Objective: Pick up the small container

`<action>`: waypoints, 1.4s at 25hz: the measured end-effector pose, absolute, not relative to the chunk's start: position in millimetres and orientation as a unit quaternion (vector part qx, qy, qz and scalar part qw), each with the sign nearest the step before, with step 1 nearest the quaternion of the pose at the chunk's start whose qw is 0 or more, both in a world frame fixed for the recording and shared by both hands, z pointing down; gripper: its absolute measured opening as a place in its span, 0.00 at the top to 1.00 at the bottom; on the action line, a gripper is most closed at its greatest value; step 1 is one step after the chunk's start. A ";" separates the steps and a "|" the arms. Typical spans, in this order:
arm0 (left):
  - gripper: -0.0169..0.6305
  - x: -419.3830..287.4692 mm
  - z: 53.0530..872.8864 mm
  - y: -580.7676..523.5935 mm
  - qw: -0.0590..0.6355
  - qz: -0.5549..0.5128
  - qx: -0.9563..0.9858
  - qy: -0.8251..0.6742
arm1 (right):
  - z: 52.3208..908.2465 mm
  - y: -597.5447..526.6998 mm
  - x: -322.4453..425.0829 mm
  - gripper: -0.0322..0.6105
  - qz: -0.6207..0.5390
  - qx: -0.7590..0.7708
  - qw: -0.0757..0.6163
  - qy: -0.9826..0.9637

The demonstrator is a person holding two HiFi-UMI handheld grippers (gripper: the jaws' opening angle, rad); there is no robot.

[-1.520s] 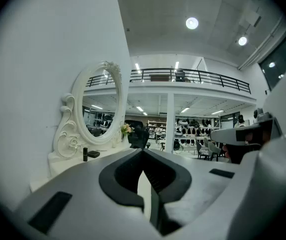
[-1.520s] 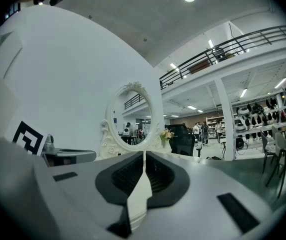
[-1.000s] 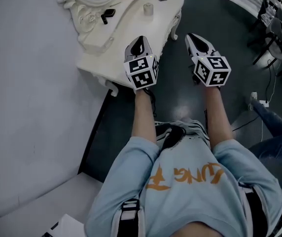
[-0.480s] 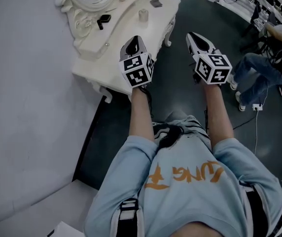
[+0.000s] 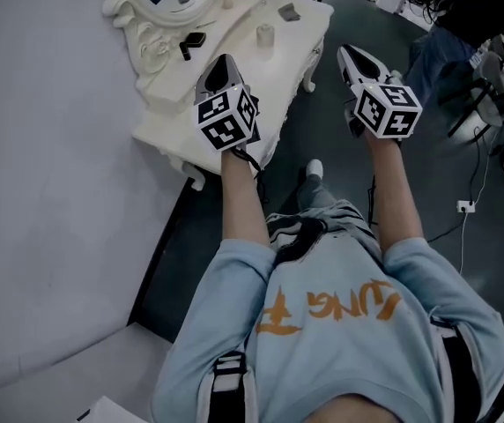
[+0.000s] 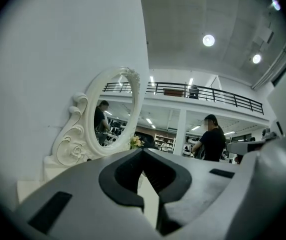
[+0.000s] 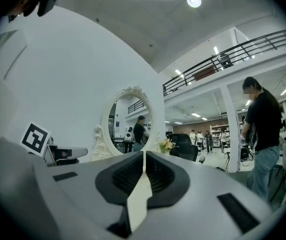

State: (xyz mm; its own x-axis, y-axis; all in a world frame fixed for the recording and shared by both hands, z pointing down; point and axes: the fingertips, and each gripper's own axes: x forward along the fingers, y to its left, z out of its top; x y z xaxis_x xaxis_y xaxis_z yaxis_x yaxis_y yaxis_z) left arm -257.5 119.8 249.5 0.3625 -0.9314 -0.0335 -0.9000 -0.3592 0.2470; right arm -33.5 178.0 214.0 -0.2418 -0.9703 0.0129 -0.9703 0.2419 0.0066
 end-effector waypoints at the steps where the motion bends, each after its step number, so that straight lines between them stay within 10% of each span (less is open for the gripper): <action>1: 0.96 -259.6 250.9 113.6 0.095 -0.084 0.818 -0.561 | 215.6 169.3 -35.8 0.89 0.001 0.610 0.008 -0.793; 35: 0.96 -40.1 421.8 -162.5 0.163 0.092 0.780 -0.597 | 424.3 -193.5 137.0 0.89 0.221 0.508 0.058 -0.830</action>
